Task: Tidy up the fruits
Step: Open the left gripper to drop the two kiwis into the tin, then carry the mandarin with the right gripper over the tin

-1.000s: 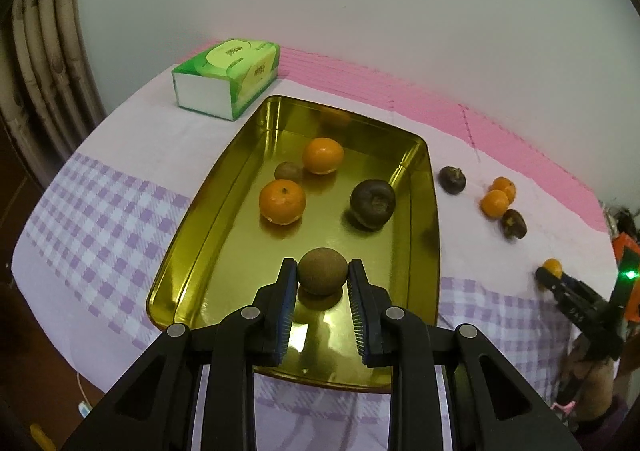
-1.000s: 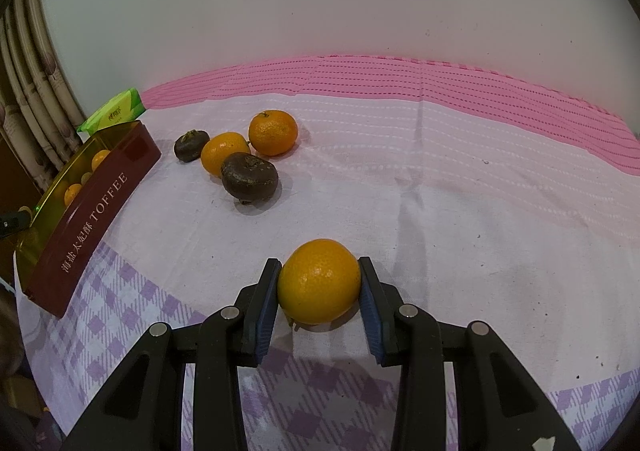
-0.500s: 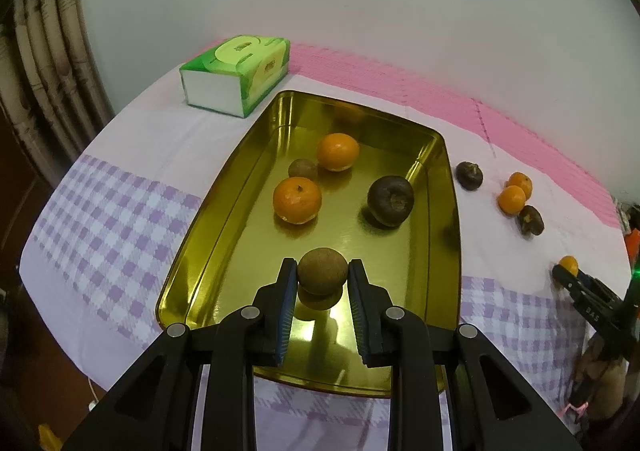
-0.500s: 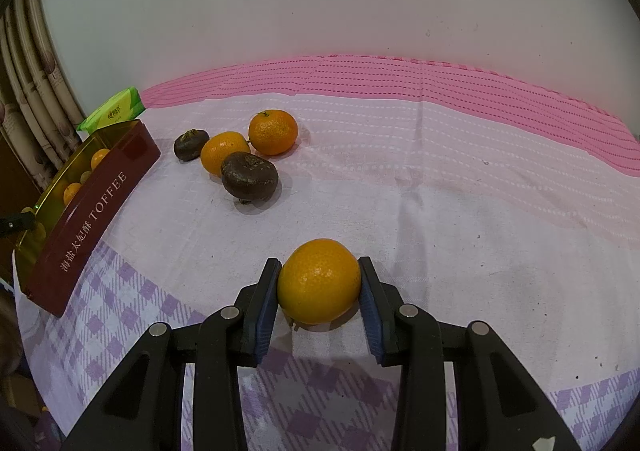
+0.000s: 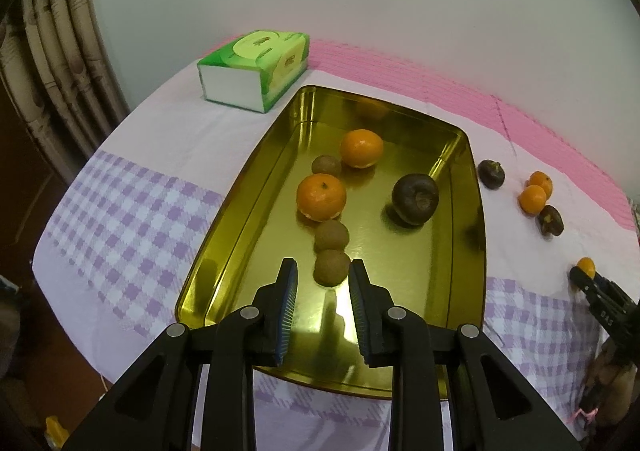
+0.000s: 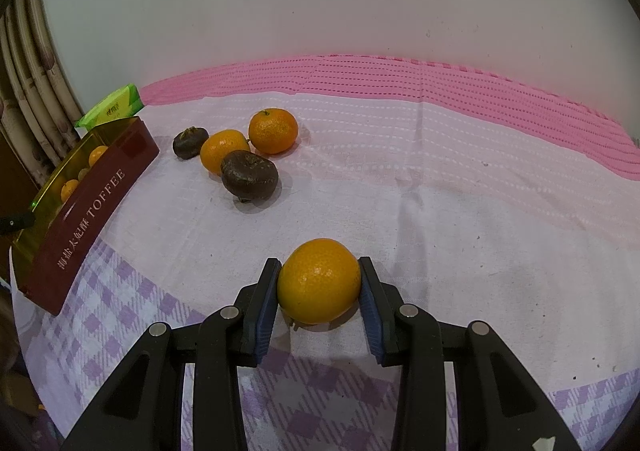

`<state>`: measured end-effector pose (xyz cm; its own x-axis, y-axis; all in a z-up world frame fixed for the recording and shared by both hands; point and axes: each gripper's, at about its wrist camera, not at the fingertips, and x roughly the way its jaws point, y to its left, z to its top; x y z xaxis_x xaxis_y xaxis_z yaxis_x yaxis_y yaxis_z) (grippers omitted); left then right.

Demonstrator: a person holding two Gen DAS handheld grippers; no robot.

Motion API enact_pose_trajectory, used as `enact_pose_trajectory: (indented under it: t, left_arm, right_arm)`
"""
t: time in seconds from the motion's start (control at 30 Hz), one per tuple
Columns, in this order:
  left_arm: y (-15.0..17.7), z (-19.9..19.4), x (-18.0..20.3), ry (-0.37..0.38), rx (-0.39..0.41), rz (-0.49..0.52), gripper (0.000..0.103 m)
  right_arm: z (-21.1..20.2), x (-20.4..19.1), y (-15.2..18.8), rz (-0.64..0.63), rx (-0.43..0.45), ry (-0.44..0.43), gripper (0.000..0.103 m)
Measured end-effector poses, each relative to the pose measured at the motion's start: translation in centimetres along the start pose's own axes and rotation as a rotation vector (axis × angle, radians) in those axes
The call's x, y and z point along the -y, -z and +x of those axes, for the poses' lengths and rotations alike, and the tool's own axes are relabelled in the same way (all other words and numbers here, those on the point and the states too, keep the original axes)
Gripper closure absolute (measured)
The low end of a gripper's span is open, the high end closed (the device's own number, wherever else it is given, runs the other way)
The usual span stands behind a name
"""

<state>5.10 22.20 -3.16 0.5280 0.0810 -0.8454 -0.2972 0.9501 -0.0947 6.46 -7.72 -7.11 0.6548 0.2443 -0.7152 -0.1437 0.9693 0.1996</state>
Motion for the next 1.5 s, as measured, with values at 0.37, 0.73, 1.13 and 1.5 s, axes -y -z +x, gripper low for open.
enact_pose_trajectory:
  t: [0.37,0.73,1.13,1.5]
  left_arm:
    - [-0.1,-1.7,0.4,-0.066,0.068,0.035,0.056]
    - [-0.1,-2.0,0.1,-0.089,0.073,0.026,0.051]
    - [-0.1,-2.7,0.1,-0.126,0.103,0.032,0.049]
    - [-0.4,-3.0,-1.1,-0.126,0.101,-0.021,0.045]
  right_arm:
    - [0.0,-0.2,-0.1,-0.021,-0.005,0.021,0.068]
    - [-0.8,-0.8,0.4,-0.003,-0.031,0.004,0.068]
    - [-3.5,-5.2,0.8,-0.046,-0.021,-0.079,0.068]
    - [-5.8,-10.3,-0.6,-0.135,0.014,-0.143,0.068]
